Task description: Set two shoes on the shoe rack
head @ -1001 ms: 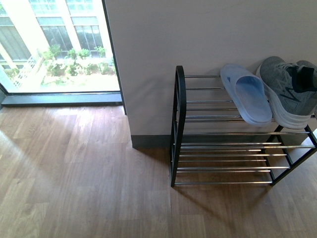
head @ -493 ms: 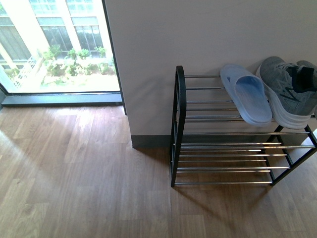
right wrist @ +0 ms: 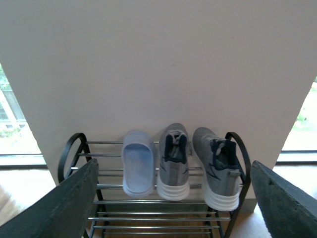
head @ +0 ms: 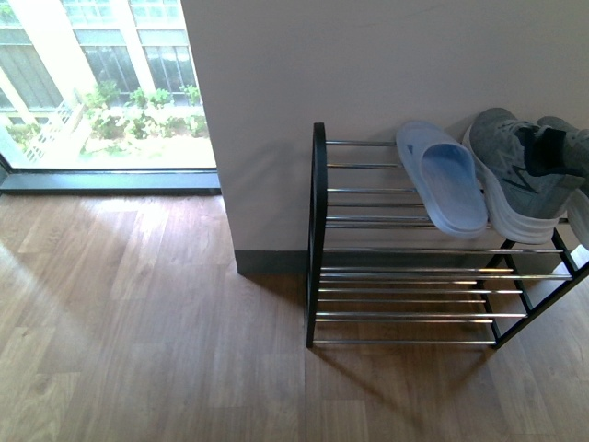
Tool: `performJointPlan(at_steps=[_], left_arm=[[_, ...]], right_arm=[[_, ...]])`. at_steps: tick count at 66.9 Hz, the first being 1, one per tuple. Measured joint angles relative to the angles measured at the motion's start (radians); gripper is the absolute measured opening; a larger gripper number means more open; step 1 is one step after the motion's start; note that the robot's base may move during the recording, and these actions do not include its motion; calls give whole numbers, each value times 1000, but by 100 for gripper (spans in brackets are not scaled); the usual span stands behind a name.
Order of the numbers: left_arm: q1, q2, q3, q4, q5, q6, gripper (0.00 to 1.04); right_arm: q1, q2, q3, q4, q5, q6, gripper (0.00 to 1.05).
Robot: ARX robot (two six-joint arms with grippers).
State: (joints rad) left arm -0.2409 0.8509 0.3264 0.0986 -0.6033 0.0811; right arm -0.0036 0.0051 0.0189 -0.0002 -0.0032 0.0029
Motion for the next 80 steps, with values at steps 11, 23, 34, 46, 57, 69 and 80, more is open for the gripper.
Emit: performJointPlan(at_steps=[11,23,34,46,57,69,80], left_arm=[[-1,0,0,0,1,0,2],[-1,3,0,0,4,0,2],[-4,2,0,0,3,0,2],[-5,160,43,208,74,-181,2],[-23,660,310,393,290,-389,2],[-60,1025,571,399,452,-504,2],[-69,1277,808,355,516,-597,2]], right_arm=[[0,0,0,0,3,0,96],[2,0,0,0,6,0,96],[2,0,0,0,8,0,96],[2,0,0,0,6,0,96],[2,0,0,0,4,0,96],[2,0,0,0,4,0,96],[2,0,0,0,4,0,96]])
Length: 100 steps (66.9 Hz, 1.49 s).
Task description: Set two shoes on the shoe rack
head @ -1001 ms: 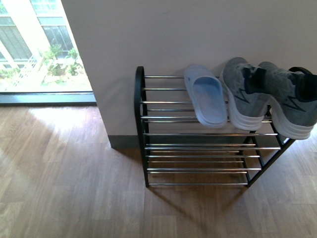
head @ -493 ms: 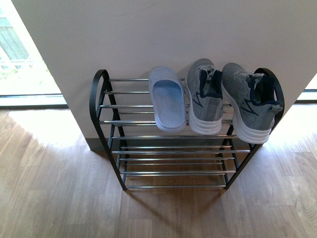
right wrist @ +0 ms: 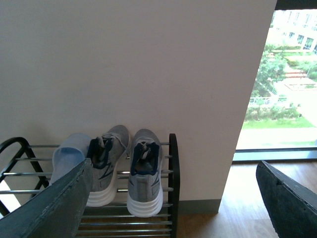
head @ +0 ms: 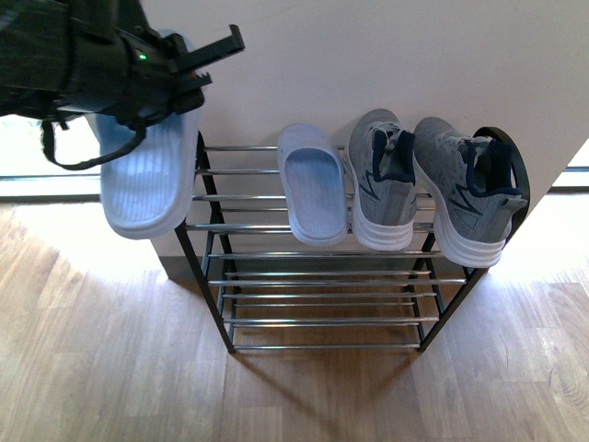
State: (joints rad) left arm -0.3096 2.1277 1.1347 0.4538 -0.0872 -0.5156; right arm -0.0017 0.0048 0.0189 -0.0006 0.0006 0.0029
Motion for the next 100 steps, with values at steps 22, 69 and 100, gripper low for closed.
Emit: performJointPlan(at_steps=[22,69,100], left_arm=[[4,401,390,-109,64,-64,2],[-19,584,671,-202,153,-57,2],[-32,551,599,-253,57,-5,59]], right_arm=[[0,0,0,0,0,0,96],[0,0,0,0,0,0,96],[0,0,0,0,0,0,96]])
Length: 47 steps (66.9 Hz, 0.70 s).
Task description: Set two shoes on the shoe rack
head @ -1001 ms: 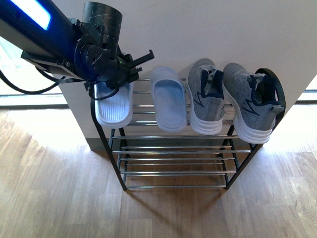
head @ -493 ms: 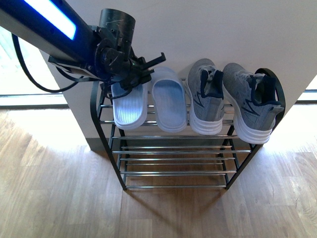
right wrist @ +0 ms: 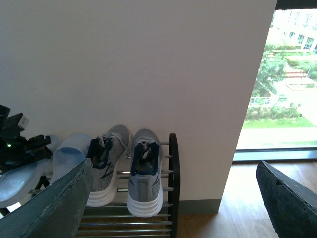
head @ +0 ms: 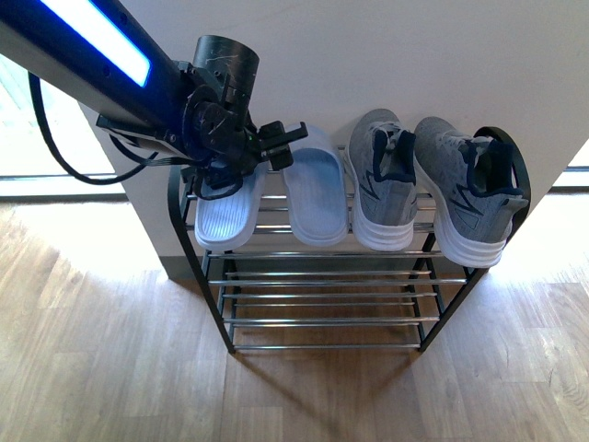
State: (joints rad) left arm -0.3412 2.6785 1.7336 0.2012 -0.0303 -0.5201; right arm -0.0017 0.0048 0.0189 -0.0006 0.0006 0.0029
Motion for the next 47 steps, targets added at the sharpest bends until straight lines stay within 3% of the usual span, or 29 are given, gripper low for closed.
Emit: performJointPlan(at_steps=[17,36,47], left_arm=[[-15,-214,-211,18,-120,-5,97],[-6,-637,-649,158,-310,1,95],[25,-985,-928,147,-443,39,95]], right_arm=[[0,0,0,0,0,0,96],[0,0,0,0,0,0,96],[0,0,0,0,0,0,96]])
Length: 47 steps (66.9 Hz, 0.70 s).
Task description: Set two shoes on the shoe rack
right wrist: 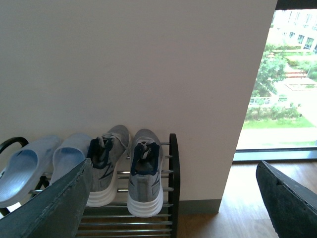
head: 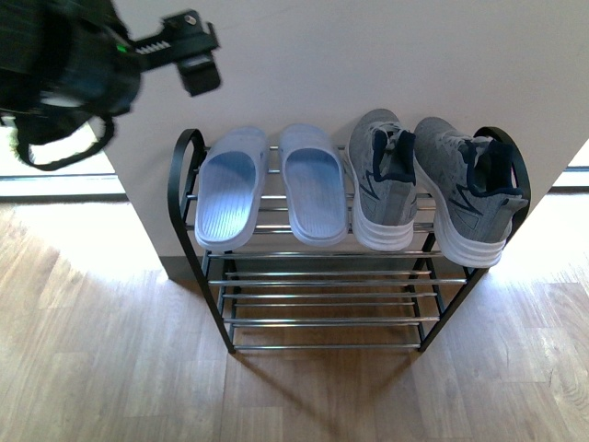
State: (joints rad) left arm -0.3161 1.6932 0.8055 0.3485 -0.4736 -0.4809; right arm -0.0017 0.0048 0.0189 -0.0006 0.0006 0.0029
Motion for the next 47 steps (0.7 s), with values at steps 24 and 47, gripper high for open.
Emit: performJointPlan(at_steps=[24,47], left_arm=[[91,-629,-346,-142,-26,43,91],[206,-801,-647,383,367,449,28]], right_arm=[[0,0,0,0,-1,0,96],[0,0,0,0,0,0,96]])
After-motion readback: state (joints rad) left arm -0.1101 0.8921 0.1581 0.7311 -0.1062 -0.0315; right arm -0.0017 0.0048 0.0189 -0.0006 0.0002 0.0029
